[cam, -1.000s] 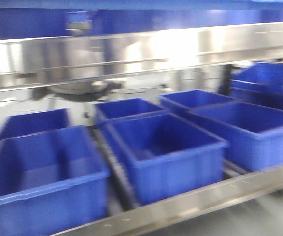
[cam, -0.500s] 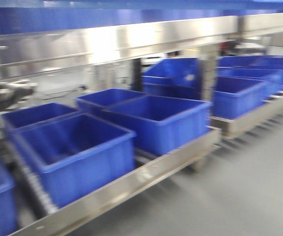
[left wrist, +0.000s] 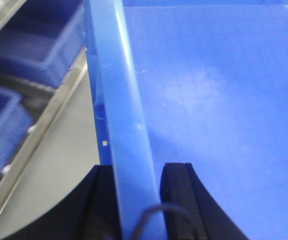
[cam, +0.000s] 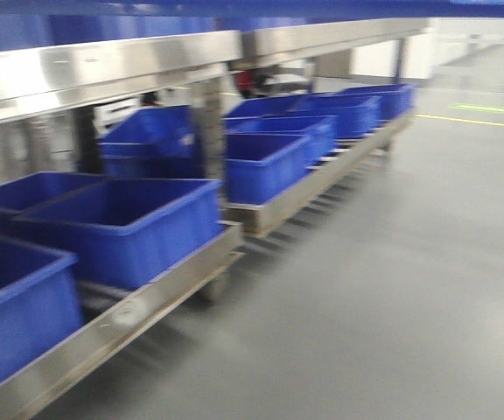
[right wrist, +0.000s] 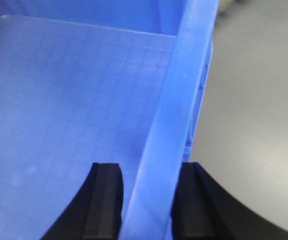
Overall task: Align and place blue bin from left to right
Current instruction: 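Drive across the floor carrying the blue bin in both grippers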
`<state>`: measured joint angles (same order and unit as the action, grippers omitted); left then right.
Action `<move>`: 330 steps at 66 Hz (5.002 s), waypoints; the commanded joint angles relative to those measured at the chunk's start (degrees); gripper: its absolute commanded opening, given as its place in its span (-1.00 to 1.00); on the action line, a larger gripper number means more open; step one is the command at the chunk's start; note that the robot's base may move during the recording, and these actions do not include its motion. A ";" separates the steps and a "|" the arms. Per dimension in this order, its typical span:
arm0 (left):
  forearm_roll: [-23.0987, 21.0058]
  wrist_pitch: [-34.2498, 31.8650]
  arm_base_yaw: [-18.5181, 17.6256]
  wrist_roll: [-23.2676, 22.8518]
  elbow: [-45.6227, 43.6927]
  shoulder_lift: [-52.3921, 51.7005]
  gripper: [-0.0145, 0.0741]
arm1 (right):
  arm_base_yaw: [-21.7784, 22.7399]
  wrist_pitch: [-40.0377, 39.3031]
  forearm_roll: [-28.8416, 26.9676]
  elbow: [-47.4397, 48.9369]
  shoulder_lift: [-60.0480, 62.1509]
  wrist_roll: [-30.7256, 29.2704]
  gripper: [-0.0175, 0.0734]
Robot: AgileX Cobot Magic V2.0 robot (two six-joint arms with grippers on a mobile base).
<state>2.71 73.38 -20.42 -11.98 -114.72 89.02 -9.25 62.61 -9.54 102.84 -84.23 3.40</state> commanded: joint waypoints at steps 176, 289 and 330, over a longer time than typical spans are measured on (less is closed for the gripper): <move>-0.88 -3.42 -0.64 1.01 -1.32 -1.77 -0.92 | 0.43 -5.18 2.34 0.59 0.84 -0.12 -0.77; -0.77 -3.42 -0.64 1.01 -1.32 -1.77 -0.92 | 0.43 -5.18 2.34 0.59 0.84 -0.12 -0.77; -0.77 -3.42 -0.64 1.01 -1.32 -1.77 -0.92 | 0.43 -5.31 2.34 0.59 0.82 -0.12 -0.77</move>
<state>3.06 73.38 -20.64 -11.98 -114.72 89.02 -9.25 62.49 -9.44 102.84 -84.23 3.49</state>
